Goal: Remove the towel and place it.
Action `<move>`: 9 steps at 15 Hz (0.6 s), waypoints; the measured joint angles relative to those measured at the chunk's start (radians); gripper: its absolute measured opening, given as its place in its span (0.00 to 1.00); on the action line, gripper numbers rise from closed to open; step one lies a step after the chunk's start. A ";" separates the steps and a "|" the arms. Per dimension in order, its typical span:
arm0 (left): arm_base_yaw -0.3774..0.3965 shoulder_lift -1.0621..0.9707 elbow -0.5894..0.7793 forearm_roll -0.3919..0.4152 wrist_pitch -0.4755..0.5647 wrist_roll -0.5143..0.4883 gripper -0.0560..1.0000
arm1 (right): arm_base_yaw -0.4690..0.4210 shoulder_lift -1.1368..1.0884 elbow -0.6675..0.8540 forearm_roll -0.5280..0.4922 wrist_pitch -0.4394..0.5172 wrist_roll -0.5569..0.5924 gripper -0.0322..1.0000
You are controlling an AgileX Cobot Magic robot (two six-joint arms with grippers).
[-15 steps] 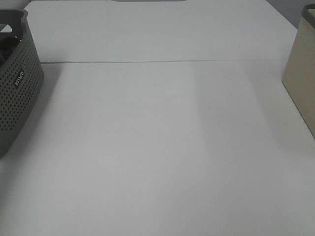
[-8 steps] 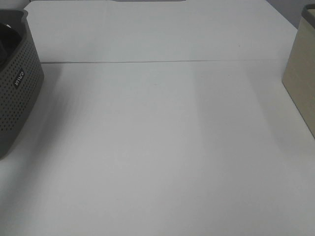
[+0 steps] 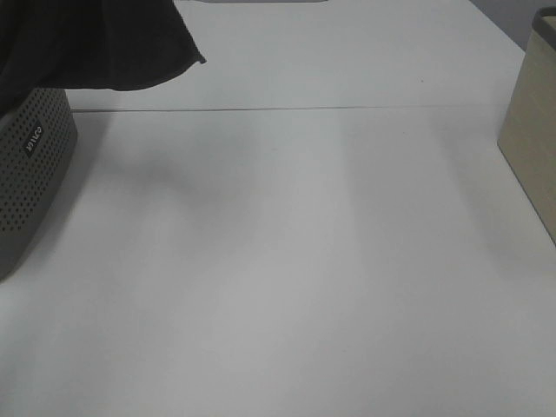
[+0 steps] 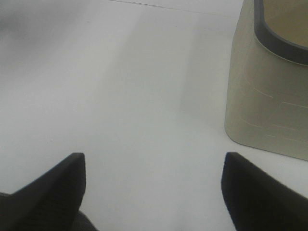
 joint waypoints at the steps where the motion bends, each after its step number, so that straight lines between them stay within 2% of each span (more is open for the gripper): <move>1: -0.040 0.000 0.000 0.000 0.000 -0.010 0.05 | 0.000 0.014 0.000 0.002 -0.001 0.000 0.76; 4: -0.118 0.002 0.000 0.000 0.002 -0.017 0.05 | 0.000 0.179 -0.011 0.052 -0.033 -0.016 0.76; 5: -0.132 0.003 0.000 0.000 0.006 -0.017 0.05 | 0.000 0.238 -0.014 0.093 -0.093 -0.052 0.76; 7: -0.141 0.009 0.000 -0.005 0.008 -0.031 0.05 | 0.000 0.360 -0.014 0.217 -0.301 -0.124 0.76; 8: -0.141 0.009 0.000 -0.005 0.008 -0.036 0.05 | 0.000 0.392 -0.014 0.248 -0.349 -0.142 0.76; 9: -0.141 0.011 0.000 -0.006 0.008 -0.052 0.05 | 0.000 0.452 -0.014 0.299 -0.458 -0.189 0.76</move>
